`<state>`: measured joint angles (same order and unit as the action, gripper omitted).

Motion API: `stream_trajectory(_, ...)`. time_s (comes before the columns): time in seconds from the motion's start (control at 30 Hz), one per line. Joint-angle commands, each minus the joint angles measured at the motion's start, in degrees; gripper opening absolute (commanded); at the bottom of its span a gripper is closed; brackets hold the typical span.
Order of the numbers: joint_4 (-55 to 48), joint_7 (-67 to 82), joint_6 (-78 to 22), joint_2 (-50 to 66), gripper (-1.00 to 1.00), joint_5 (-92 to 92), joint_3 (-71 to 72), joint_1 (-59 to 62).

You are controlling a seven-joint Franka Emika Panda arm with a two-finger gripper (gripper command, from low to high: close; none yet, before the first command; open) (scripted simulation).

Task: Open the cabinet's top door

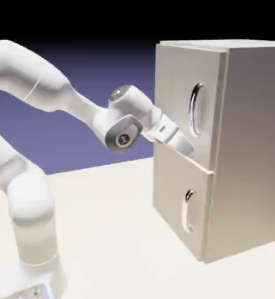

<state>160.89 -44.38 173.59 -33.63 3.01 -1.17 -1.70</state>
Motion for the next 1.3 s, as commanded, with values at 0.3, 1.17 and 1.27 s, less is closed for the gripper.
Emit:
stream_trajectory(0.3,-0.9,-15.9,-3.4,-8.1,1.0,24.9,-9.7,-8.4)
stream_trajectory(1.17,-3.3,-57.4,-12.4,-29.0,1.0,89.7,-34.9,-30.3)
stream_trajectory(1.27,-3.6,-62.1,-13.4,-31.4,1.0,97.2,-37.8,-32.8)
